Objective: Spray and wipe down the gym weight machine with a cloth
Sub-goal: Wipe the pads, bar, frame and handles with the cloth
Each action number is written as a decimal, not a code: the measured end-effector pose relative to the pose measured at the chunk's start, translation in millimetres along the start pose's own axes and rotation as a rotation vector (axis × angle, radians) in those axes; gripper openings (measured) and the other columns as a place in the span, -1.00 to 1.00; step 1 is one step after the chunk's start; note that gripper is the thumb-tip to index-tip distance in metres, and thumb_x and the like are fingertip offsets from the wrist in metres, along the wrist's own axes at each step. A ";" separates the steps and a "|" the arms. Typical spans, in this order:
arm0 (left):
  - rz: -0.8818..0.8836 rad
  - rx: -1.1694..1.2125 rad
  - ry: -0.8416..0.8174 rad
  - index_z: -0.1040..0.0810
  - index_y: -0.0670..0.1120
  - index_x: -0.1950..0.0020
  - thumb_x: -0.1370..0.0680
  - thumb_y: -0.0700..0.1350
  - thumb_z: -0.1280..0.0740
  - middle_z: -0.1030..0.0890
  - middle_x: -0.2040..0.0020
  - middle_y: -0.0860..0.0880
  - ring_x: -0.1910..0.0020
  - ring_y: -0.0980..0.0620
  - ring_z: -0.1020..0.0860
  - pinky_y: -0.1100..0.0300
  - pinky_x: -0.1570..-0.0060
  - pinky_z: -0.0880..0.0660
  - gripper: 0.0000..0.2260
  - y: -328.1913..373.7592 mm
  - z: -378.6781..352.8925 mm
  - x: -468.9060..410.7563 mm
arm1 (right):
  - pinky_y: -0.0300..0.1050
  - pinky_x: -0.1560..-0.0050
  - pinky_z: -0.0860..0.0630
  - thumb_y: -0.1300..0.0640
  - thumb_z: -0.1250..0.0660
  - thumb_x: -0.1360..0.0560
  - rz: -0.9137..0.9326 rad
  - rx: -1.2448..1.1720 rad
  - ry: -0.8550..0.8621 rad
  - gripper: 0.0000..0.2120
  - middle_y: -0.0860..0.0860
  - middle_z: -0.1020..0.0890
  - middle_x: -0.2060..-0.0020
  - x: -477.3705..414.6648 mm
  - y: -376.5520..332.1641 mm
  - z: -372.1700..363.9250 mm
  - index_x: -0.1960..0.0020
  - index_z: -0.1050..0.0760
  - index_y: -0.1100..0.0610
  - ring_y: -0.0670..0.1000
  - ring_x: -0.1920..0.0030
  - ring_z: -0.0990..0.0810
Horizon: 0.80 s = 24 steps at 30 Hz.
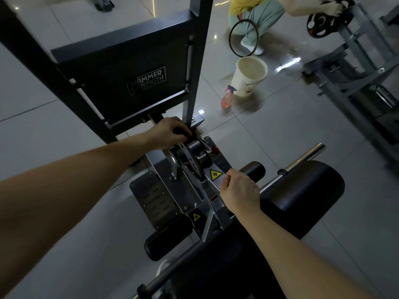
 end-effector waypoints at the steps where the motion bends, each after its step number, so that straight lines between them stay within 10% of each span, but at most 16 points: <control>1: 0.037 0.113 0.122 -0.70 0.03 -0.06 -0.56 -0.20 -0.41 -0.59 -0.14 0.00 -0.03 0.07 -0.60 0.28 -0.01 -0.54 -0.84 -4.7 -3.9 2.1 | -0.05 0.25 -0.56 0.04 -0.17 -0.63 -0.001 0.003 0.003 -0.83 -0.02 -0.54 0.26 0.1 0.5 0.1 0.00 -0.47 0.09 0.00 0.31 -0.54; 7: 0.512 0.923 0.794 -0.51 0.06 -0.45 -0.68 -0.07 -0.29 -0.63 -0.20 0.04 -0.02 0.08 -0.63 0.24 0.06 -0.58 -0.67 -21.0 -48.0 44.6 | -0.04 0.22 -0.60 0.02 -0.16 -0.64 -0.001 0.004 -0.005 -0.82 -0.02 -0.55 0.27 -1.0 1.5 -3.4 0.01 -0.47 0.08 -0.01 0.31 -0.56; 18: 0.681 1.166 0.428 -0.38 -0.01 -0.49 -0.70 -0.20 -0.19 -0.57 -0.12 -0.01 -0.03 0.08 -0.58 0.26 0.11 -0.52 -0.65 37.2 -128.0 89.3 | -0.02 0.19 -0.61 0.01 -0.16 -0.64 -0.019 -0.012 -0.016 -0.83 -0.04 -0.54 0.28 -2.1 6.5 -7.7 0.07 -0.42 0.04 -0.02 0.29 -0.57; 24: 0.669 1.058 0.595 -0.37 -0.13 -0.45 -0.66 -0.25 -0.19 -0.53 -0.28 -0.23 -0.24 -0.23 -0.56 -0.07 -0.23 -0.54 -0.66 21.0 -56.7 51.5 | -0.05 0.27 -0.60 0.02 -0.15 -0.65 0.012 0.021 -0.028 -0.84 -0.04 -0.50 0.31 -2.7 2.7 -7.6 0.06 -0.41 0.05 -0.05 0.35 -0.53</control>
Point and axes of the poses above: each hand's wrist, its own x-axis away from the middle knuckle, its own z-axis out of the back of the hand, y = z × x, the point moved 7 cm from there along -x, towards the middle knuckle
